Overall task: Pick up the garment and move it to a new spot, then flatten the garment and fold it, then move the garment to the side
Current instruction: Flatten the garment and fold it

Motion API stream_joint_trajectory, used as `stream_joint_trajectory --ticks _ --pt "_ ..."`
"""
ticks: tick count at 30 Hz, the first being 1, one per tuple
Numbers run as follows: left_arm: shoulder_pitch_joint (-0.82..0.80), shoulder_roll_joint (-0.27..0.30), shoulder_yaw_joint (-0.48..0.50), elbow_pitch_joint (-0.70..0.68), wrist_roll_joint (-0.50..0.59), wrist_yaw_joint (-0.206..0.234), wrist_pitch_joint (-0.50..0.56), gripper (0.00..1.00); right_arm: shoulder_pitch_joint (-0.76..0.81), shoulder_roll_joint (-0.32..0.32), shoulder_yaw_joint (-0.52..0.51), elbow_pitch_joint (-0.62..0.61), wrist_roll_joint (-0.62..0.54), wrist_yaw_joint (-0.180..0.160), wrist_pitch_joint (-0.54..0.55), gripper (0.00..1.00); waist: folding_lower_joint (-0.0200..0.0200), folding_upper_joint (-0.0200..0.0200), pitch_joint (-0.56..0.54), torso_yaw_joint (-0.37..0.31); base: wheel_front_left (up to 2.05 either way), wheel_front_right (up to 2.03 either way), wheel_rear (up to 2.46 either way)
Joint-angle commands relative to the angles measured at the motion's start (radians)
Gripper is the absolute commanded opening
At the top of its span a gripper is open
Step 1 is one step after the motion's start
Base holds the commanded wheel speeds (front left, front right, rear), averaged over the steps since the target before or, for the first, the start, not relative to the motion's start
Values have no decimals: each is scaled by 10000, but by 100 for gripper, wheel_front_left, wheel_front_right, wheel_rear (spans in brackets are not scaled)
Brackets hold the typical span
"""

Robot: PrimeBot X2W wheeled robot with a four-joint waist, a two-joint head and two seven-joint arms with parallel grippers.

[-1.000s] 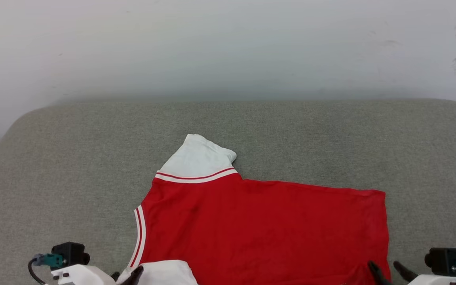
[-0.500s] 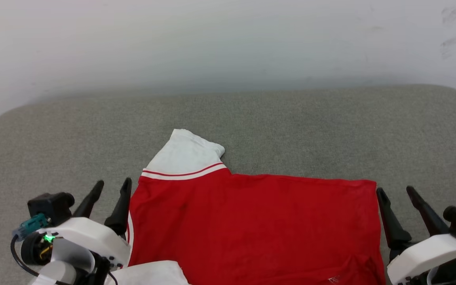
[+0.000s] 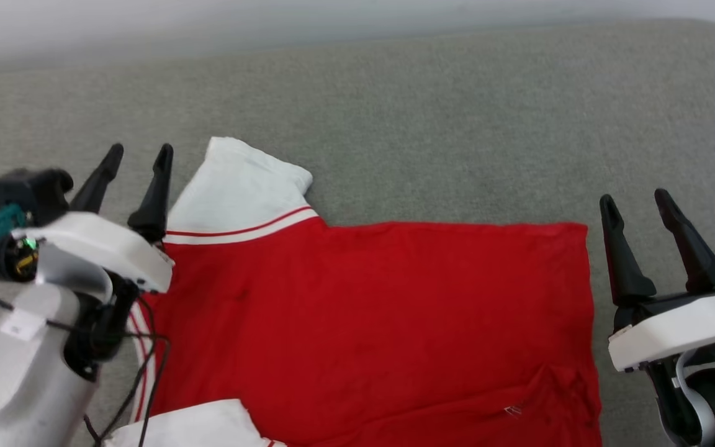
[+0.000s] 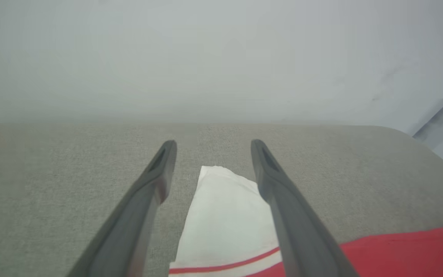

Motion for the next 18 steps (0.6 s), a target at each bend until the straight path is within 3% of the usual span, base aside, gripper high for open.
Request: stream_joint_trajectory --ticks 1,5,10,18 --pt "-383 100 -69 190 -58 -159 256 100 -210 65 -10 -41 10 -8 -85 100 -2 0 560 -434 0 0 0" --pt "-1321 349 -195 849 -420 -716 1404 100 -405 132 11 83 31 -8 -154 100 -2 0 975 -768 0 0 0" --pt "-2484 792 -519 1752 -1140 -1279 3898 100 -475 178 33 323 150 -8 -291 100 -2 0 1319 -1126 0 0 0" --pt "-3871 1382 -895 2707 -1879 -1459 7193 100 -585 182 332 821 549 -8 -662 100 -2 0 1767 -1689 0 0 0"
